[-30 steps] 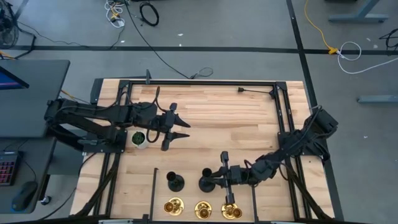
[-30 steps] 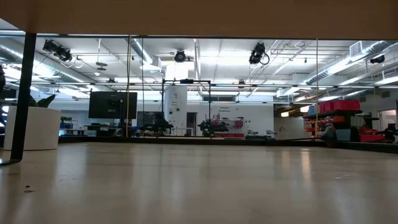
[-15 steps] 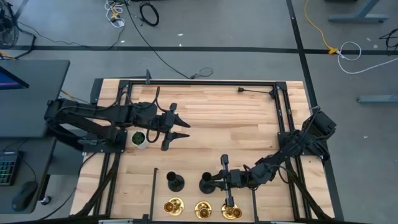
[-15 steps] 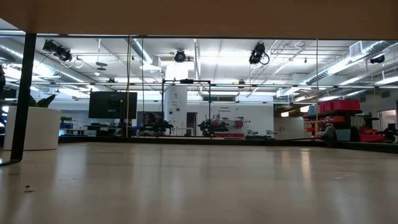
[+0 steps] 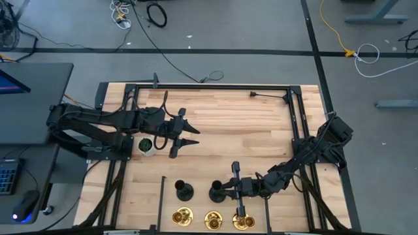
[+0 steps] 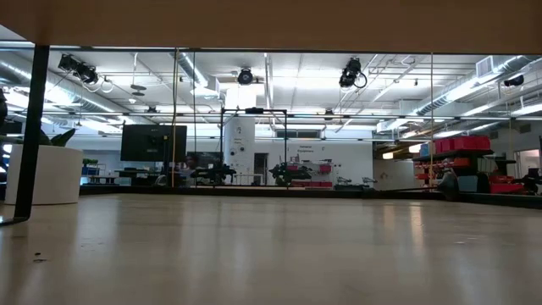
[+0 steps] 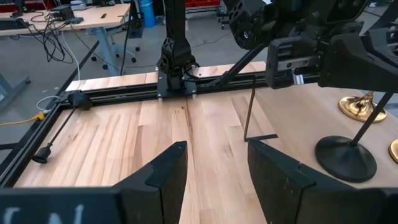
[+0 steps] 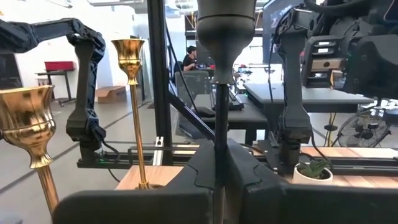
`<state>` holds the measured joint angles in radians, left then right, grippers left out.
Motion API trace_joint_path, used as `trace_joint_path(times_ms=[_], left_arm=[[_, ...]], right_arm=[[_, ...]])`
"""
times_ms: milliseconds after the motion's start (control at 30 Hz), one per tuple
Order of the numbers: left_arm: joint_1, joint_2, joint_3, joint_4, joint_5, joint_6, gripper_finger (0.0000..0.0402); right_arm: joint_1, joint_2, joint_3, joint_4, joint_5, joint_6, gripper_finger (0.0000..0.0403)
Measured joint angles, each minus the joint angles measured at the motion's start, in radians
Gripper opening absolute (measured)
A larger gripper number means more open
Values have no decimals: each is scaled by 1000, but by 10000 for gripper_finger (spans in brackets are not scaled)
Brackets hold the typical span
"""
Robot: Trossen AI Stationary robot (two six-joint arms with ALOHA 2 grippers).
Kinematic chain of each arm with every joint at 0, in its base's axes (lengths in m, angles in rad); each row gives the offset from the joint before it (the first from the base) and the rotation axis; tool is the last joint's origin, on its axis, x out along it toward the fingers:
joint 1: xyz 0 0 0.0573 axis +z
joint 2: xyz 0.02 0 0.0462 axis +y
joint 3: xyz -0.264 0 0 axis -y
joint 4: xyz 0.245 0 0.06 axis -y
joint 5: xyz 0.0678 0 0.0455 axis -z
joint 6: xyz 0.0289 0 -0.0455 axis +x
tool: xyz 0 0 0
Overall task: Pick & Place candle stick holders
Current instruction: Put the left black candlestick on the shelf
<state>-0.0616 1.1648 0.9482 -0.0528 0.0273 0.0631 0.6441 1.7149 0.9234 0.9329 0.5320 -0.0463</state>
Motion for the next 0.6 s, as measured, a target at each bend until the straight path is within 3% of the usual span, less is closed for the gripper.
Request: trace_joint_path(times_ms=[600], left_arm=[[0, 0, 0, 0, 0, 0, 170]], right_arm=[[2, 0, 0, 2, -16, -44, 67]])
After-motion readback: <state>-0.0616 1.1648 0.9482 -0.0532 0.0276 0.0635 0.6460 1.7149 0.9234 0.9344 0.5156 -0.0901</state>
